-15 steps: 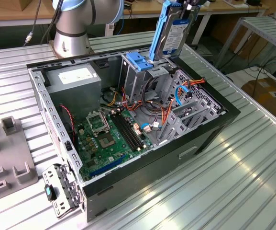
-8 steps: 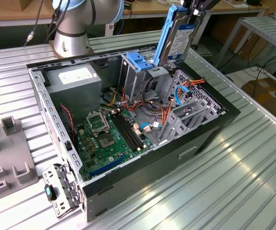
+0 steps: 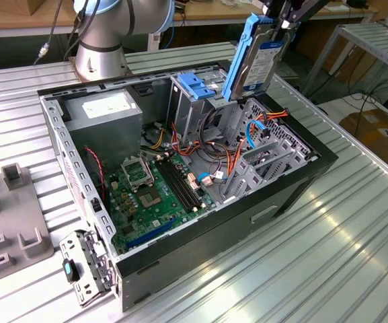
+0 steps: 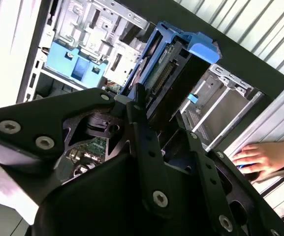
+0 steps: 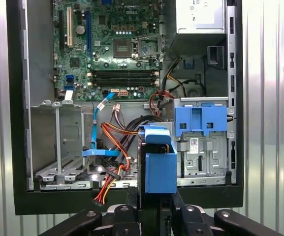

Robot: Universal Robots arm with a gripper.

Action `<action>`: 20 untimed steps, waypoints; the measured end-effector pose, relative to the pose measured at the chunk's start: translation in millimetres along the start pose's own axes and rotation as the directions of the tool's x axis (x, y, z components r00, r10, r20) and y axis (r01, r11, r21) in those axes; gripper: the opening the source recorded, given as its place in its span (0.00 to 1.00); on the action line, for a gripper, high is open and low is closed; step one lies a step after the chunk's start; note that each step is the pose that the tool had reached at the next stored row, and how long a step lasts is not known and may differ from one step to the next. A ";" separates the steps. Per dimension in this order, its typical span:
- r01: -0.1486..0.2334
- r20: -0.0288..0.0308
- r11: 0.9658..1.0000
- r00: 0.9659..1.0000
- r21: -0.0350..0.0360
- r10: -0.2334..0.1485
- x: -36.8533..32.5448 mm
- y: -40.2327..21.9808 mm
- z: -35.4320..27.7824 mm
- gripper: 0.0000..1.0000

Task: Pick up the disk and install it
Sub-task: 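Pick up the disk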

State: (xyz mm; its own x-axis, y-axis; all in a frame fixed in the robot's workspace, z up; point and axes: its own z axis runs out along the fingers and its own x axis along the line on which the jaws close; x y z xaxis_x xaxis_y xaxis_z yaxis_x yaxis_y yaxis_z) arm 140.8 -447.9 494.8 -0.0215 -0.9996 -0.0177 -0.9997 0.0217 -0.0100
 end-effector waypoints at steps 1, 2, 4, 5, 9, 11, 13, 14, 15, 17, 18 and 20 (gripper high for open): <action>0.000 0.000 1.000 1.000 0.000 0.000 0.7 0.0 -0.1 0.35; 0.000 0.001 1.000 1.000 0.000 0.000 0.7 0.0 0.0 0.35; 0.000 0.001 1.000 1.000 0.000 0.000 0.7 0.0 -0.1 0.35; 0.000 0.001 1.000 1.000 0.000 0.000 0.8 0.0 -0.1 0.35; 0.000 0.001 1.000 1.000 0.000 0.000 0.8 0.0 -0.1 0.35; 0.000 0.001 1.000 1.000 0.000 0.000 0.8 0.0 -0.1 0.35; 0.000 0.001 1.000 1.000 0.000 0.000 0.8 0.0 -0.1 0.35; 0.000 0.001 1.000 1.000 0.000 0.000 0.8 0.0 -0.1 0.35; 0.000 0.001 1.000 1.000 0.000 0.000 0.8 0.0 -0.1 0.35; 0.000 0.004 1.000 1.000 0.000 0.000 2.3 0.0 -0.2 0.35; 0.000 0.007 1.000 1.000 0.000 0.000 4.5 0.0 -0.2 0.35; 0.000 0.011 1.000 1.000 0.000 0.000 9.5 0.2 -0.2 0.35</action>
State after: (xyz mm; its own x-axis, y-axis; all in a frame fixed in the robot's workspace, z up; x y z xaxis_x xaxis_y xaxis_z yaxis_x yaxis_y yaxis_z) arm 140.4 -457.4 494.8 -0.0216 -0.9994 -0.0286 -0.9997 0.0218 -0.0101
